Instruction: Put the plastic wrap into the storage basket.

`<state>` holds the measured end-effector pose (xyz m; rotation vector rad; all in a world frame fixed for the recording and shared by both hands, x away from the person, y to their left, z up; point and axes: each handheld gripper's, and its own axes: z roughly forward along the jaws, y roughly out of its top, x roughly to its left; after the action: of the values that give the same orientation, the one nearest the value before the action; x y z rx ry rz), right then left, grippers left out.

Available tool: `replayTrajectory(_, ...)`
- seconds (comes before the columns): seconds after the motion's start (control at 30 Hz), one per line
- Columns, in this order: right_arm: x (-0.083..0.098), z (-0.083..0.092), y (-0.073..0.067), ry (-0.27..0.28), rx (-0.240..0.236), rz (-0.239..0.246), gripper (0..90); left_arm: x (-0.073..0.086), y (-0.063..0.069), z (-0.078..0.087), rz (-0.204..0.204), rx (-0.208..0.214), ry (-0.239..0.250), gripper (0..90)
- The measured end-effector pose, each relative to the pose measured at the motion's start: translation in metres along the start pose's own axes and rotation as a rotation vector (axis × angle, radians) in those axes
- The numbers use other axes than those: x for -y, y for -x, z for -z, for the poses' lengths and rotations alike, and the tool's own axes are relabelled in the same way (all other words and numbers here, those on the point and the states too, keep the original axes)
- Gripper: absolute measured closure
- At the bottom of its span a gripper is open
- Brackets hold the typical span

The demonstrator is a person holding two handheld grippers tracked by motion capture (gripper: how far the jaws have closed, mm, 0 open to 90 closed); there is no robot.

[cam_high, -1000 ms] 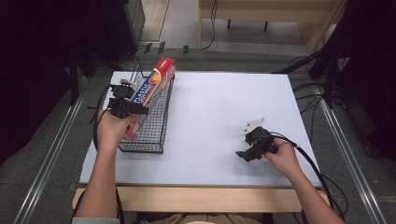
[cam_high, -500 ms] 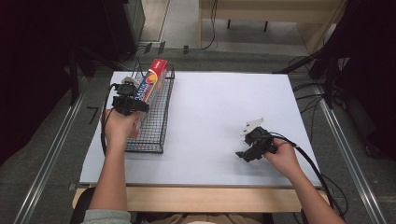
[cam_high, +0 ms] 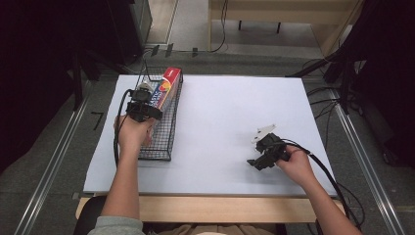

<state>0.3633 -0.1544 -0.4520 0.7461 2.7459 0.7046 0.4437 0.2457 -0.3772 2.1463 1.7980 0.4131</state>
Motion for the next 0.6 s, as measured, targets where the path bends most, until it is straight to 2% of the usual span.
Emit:
replayTrajectory(0.2, 0.000, 0.000, 0.000, -0.001, -0.001, 0.004, 20.0, 0.002, 0.000, -0.006, 0.008, 0.007, -0.011, 39.9)
replayTrajectory(0.33, 0.000, 0.000, 0.000, -0.002, -0.003, 0.005, 20.0, 0.002, 0.004, -0.010, -0.002, -0.015, -0.027, 39.8)
replayTrajectory(0.5, 0.000, -0.001, -0.001, -0.005, 0.003, 0.008, 20.0, 0.002, 0.006, -0.010, -0.006, 0.006, -0.030, 39.3)
replayTrajectory(0.6, -0.001, -0.001, 0.000, 0.001, 0.000, 0.004, 20.0, 0.003, 0.008, -0.013, -0.027, -0.010, -0.049, 38.9)
